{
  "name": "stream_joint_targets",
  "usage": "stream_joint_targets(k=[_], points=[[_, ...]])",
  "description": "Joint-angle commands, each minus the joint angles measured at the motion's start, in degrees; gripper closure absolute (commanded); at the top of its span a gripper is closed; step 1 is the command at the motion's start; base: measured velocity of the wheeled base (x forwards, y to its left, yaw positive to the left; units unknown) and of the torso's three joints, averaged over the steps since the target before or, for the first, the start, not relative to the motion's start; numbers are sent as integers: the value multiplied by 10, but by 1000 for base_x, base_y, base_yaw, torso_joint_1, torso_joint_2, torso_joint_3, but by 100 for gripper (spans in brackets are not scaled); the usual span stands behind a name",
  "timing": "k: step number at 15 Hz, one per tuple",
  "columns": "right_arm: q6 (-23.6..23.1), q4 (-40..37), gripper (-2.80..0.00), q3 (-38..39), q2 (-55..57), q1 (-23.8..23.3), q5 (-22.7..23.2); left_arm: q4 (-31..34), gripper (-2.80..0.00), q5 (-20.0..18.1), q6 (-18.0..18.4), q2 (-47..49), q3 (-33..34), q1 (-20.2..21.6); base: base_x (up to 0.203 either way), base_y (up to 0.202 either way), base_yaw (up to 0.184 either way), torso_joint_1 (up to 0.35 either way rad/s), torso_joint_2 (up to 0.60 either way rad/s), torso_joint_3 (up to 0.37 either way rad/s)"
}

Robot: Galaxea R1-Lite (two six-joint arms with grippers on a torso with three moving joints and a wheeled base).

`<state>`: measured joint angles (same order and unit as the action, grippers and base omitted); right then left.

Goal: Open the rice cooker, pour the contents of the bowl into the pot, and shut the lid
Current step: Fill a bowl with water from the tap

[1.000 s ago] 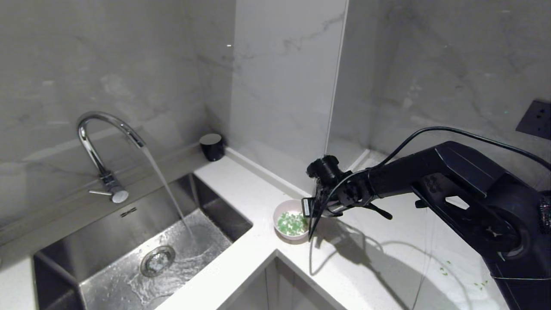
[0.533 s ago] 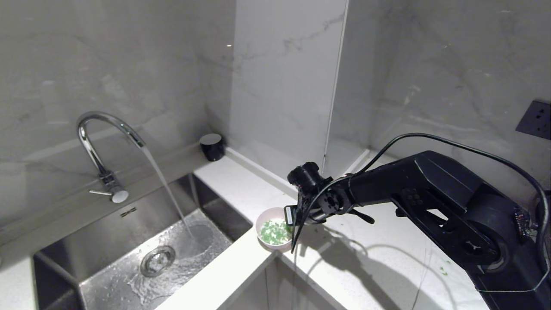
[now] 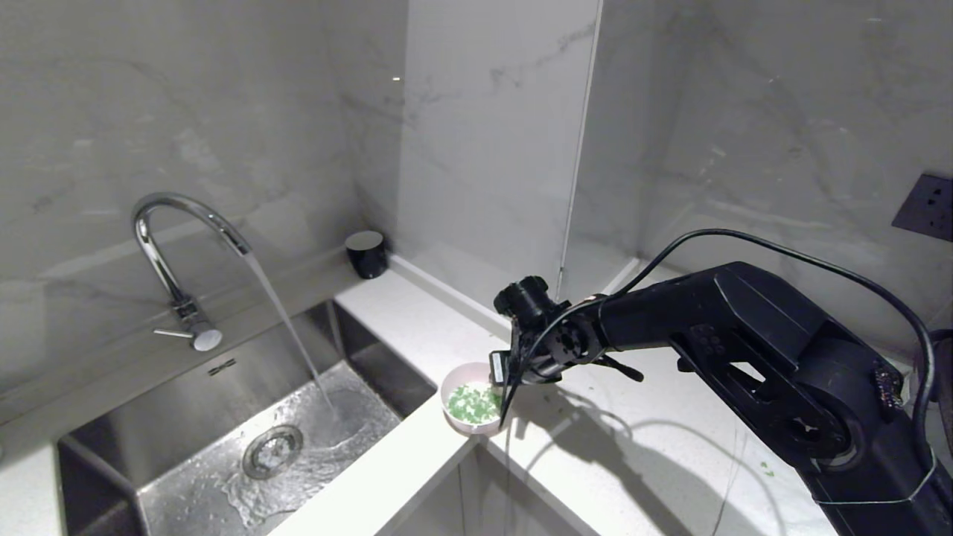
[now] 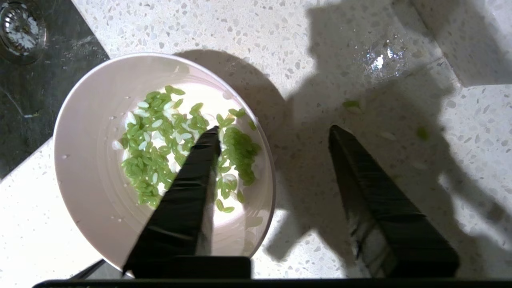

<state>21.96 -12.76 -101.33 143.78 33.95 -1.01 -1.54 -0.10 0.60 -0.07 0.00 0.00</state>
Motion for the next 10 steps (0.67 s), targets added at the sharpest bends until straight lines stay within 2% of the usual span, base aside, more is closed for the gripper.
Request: stream_joint_targets(k=[1,4,10], points=[[1,-1,-280,13,-14,-4,-6,0,-280,0,-1,1,6,0,0,0,0,0,0,0],[1,1,-280,59,-68,-5,-23,0,-280,0,-1,1,6,0,0,0,0,0,0,0],[-1,40,-280,187,-266,0,-32,0,-280,-1,-8,1,5,-1,0,0,0,0,0,0]])
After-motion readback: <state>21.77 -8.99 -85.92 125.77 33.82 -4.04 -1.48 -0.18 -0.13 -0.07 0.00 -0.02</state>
